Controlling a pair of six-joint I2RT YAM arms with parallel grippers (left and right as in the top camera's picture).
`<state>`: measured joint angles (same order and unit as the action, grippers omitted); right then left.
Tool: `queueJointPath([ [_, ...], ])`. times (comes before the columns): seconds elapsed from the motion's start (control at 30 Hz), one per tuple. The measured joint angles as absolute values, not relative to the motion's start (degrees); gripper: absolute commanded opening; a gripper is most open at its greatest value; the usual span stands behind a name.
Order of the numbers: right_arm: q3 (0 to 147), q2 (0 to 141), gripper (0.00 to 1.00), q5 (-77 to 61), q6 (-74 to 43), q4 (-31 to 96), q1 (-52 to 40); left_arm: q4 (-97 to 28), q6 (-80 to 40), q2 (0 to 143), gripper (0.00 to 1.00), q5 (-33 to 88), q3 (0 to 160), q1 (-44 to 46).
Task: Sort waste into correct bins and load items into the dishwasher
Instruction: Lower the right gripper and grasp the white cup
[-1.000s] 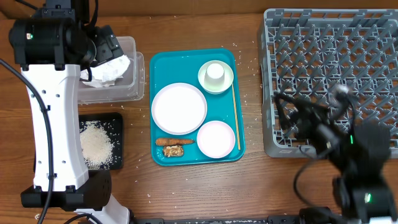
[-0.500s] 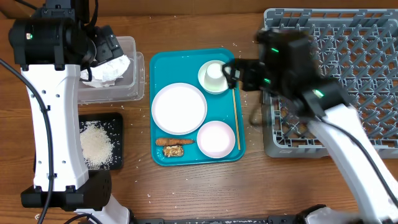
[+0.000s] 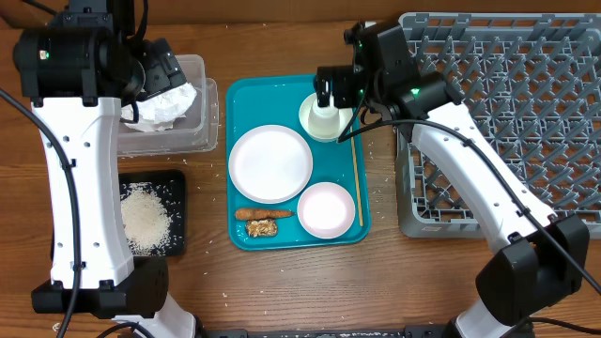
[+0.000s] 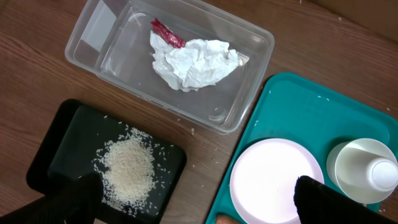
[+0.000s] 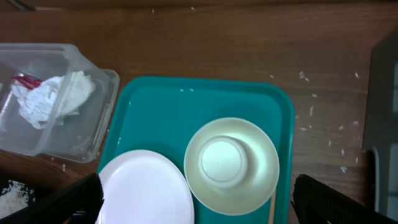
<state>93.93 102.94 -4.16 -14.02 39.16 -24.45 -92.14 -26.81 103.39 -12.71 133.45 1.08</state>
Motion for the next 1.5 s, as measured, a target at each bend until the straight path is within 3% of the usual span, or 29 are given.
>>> queueJointPath([
  [0.3,94.50,108.95,1.00,-1.56,-13.45,36.49,-26.37,-92.14,-26.81,103.39,1.00,-12.69,133.45,1.08],
  [0.67,94.50,117.49,1.00,11.07,-15.03,33.58,-32.25,-92.12,-26.81,103.39,1.00,-12.71,133.45,1.08],
  [1.03,94.50,120.99,1.00,14.81,-17.23,32.10,-32.23,-92.12,-26.81,103.39,1.00,-12.71,133.45,1.08],
  [1.23,94.50,122.34,0.85,15.29,-17.91,32.62,-32.03,-92.14,-26.81,103.39,1.00,-12.69,133.45,1.08],
  [1.5,94.50,123.72,0.73,15.46,-18.04,33.06,-31.53,-92.12,-26.81,103.39,1.00,-12.71,133.45,1.08],
])
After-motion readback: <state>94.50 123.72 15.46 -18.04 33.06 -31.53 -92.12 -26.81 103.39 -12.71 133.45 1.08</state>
